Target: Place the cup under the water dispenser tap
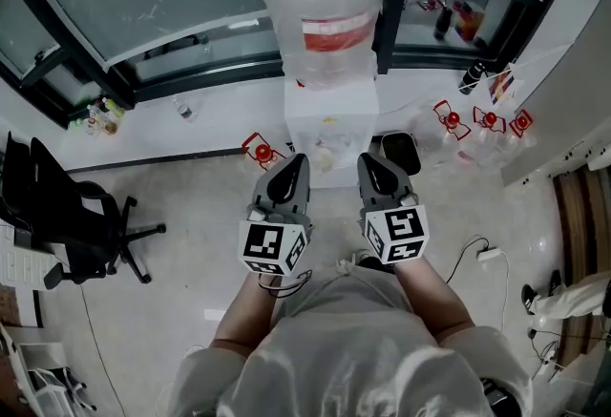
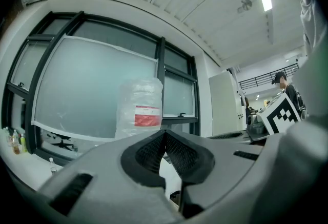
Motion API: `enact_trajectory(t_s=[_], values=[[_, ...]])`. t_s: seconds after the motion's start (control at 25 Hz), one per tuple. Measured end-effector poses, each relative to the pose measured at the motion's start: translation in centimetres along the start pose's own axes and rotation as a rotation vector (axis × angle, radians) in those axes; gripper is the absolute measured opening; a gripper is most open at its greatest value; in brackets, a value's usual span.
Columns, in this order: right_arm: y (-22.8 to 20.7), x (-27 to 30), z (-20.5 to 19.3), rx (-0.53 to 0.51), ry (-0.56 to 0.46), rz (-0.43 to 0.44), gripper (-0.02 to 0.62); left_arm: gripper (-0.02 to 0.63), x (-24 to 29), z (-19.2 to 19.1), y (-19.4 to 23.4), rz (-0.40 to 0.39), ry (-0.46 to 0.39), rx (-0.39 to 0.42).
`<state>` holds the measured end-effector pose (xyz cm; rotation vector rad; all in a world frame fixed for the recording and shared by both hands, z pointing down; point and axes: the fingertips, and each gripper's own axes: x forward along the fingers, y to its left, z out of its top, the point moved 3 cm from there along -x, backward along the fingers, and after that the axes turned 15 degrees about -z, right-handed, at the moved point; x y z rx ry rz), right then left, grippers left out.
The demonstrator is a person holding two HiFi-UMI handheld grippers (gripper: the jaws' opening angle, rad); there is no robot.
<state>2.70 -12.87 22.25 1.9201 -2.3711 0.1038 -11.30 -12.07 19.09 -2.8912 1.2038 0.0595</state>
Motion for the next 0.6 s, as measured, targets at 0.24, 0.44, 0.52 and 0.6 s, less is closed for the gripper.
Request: enact_trajectory(t_s=[0.24, 0.44, 0.52, 0.6], values=[[0.3, -0.1, 0.2, -0.002, -0.008, -0.003, 0.027, 0.020, -0.2, -0.1, 0.3, 0.005, 0.018, 0.008], [0.7, -0.3, 0.0, -0.012, -0.007, -0.002, 0.028, 0.020, -0.4, -0.4, 0.1, 0.000, 0.022, 0.005], [0.9, -0.4, 0.1, -0.015, -0.015, 0.001, 0.027, 0.020, -0.6, -0.5, 0.1, 0.003, 0.023, 0.014], [1.1, -0.5, 0.1, -0.016, -0.026, 0.005, 0.028, 0.020, -0.7, -0.7, 0.2, 0.008, 0.027, 0.029]])
